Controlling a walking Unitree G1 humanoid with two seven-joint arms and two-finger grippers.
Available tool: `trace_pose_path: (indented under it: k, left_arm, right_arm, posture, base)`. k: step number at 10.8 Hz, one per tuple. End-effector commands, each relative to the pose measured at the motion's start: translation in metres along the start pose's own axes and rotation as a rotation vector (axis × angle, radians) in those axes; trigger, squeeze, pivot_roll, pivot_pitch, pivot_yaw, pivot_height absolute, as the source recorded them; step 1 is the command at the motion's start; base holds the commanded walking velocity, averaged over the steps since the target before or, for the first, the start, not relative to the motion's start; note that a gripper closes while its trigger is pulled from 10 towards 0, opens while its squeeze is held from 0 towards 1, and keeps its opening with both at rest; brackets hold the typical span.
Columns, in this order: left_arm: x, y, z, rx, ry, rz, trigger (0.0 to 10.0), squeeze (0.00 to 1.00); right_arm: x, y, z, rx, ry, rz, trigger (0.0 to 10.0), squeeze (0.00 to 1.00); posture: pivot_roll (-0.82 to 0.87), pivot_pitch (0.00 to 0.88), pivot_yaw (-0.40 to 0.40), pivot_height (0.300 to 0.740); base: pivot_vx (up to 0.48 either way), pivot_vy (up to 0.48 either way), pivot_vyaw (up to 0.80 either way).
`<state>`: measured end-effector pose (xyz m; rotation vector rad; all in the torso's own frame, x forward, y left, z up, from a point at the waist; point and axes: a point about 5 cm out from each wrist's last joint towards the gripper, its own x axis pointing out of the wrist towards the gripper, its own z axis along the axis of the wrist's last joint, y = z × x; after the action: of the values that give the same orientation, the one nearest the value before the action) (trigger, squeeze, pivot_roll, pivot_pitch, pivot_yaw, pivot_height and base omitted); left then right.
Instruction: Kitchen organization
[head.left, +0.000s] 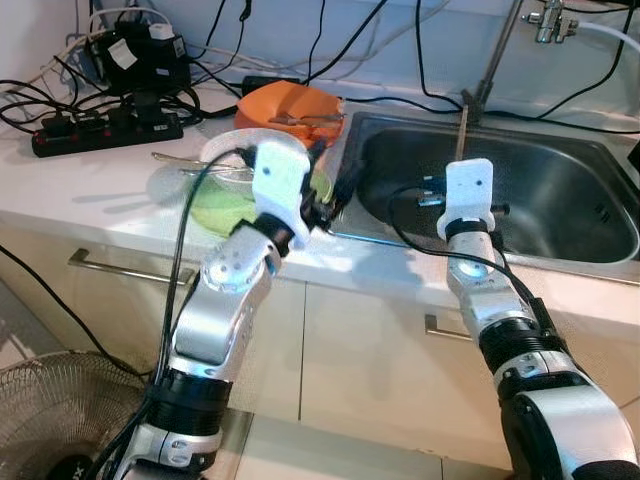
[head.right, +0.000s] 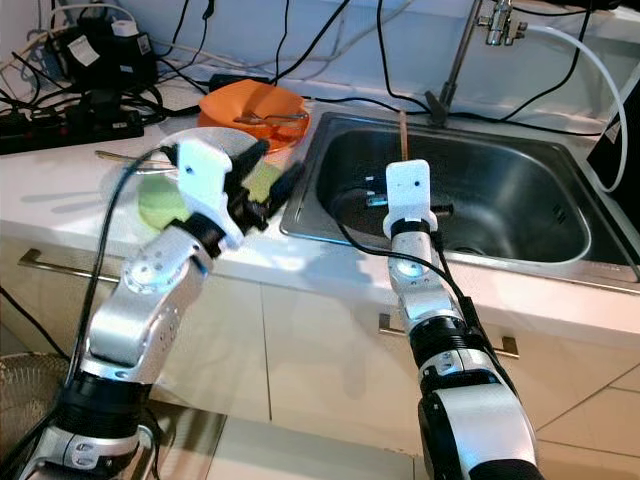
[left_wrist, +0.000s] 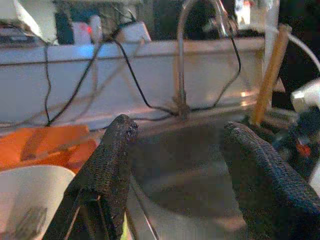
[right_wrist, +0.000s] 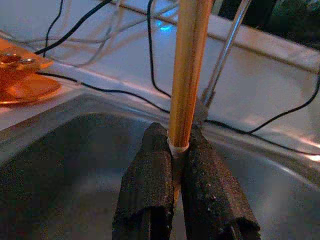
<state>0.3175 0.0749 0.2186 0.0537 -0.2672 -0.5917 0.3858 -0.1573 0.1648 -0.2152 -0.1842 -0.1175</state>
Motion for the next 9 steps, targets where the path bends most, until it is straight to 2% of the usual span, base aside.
trace_pose_path:
  k: [1,3,4,5,6,9]
  left_arm:
    - [-0.004,-0.014,-0.015,-0.007,0.076,-0.07,10.0,0.0]
    - [-0.009,-0.024,-0.028,-0.04,0.136,-0.122,10.0,0.0]
    - [-0.015,-0.031,-0.041,-0.074,0.199,-0.149,10.0,0.0]
    - [-0.02,-0.033,-0.054,-0.07,0.257,-0.148,10.0,0.0]
    - [-0.021,-0.035,-0.057,-0.071,0.281,-0.152,10.0,0.0]
    - [-0.023,-0.036,-0.061,-0.064,0.328,-0.157,10.0,0.0]
  right_arm:
    - [0.01,-0.011,0.005,0.071,0.037,-0.02,10.0,0.0]
    - [0.016,-0.013,0.006,0.081,0.075,-0.005,10.0,0.0]
    - [0.017,-0.01,0.004,0.099,0.113,0.019,10.0,0.0]
    - [0.016,-0.006,0.0,0.097,0.145,0.04,10.0,0.0]
    - [0.015,0.0,-0.005,0.108,0.189,0.071,10.0,0.0]
    - [0.01,0.008,-0.012,0.092,0.228,0.104,10.0,0.0]
  posture:
    - [0.22,0.0,-0.021,0.74]
    - [0.24,0.0,-0.028,0.74]
    - [0.24,0.0,-0.033,0.74]
    - [0.25,0.0,-0.037,0.74]
    - [0.25,0.0,-0.041,0.74]
    - [0.26,0.0,-0.041,0.74]
  base:
    - [0.0,0.0,0.0]
    - [0.0,0.0,0.0]
    - [0.0,0.0,0.0]
    - [0.0,0.0,0.0]
    - [0.0,0.0,0.0]
    - [0.0,0.0,0.0]
